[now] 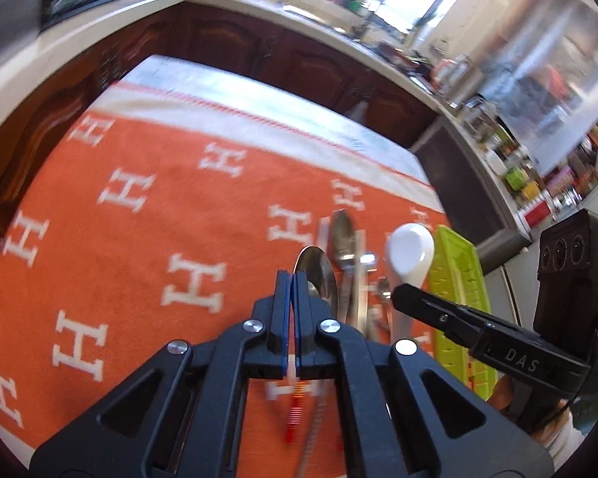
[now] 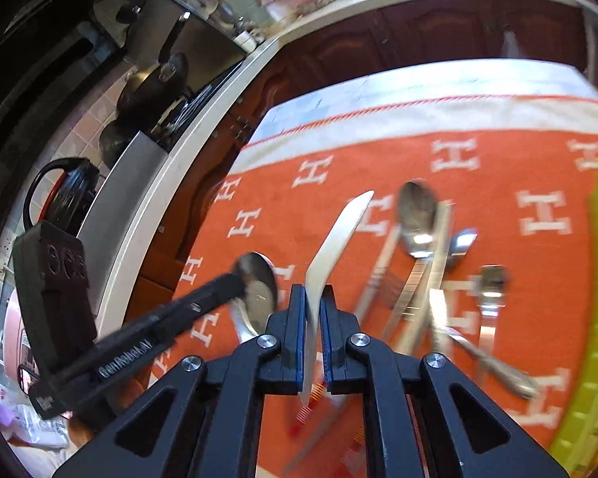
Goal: Organize utensils
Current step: 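Carry both spoons into the green tray and open both tools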
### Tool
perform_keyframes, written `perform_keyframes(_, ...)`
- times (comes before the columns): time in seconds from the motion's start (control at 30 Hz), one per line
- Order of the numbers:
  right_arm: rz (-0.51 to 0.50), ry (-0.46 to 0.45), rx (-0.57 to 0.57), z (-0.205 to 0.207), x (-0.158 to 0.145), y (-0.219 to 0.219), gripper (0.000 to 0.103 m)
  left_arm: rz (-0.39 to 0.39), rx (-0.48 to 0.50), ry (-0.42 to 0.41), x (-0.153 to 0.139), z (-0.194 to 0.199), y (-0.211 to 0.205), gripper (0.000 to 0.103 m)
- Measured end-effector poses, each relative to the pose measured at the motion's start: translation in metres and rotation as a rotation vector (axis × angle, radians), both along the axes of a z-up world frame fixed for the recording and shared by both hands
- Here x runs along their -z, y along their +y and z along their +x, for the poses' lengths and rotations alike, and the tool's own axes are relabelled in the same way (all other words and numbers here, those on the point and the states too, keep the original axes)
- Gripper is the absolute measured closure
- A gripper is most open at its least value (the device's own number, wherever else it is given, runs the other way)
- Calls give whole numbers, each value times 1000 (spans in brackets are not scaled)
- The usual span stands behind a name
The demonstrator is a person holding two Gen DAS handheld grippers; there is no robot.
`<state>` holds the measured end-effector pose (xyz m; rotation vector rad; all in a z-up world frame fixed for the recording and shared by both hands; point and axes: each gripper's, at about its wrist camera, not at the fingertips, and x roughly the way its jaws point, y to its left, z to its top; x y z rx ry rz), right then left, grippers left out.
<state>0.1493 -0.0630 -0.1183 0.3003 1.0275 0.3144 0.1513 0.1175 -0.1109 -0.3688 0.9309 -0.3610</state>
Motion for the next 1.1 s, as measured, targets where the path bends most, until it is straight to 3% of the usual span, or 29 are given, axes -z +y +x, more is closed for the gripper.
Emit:
perform_keyframes(0.13,-44,-19,66,-16,-33,-48,97,14,89,-40,-29,6,-46,103)
perform_keyframes(0.27,-134,-64,156,-26,-67,-115,97,47,200,-88,-58,16,-118,103)
perform_keyframes(0.4,-187,-60,180,-22,-78,-172,97,100,296,-112,-67,27,-192,103)
perform_keyframes(0.63,-260,63,180,-2,-36,-247,97,236,430,-116,-46,50,-292,103)
perform_keyframes(0.97,-280,158,196,28,14,-285,96,384,523,-102,-1,70,-340,103)
perform_keyframes(1.03,-282,160,207,30,17,-283,93,404,528,-104,5,73,-345,103)
perform_keyframes(1.1,-267,148,226,38,20,-275,79,418,524,-103,11,77,-346,103)
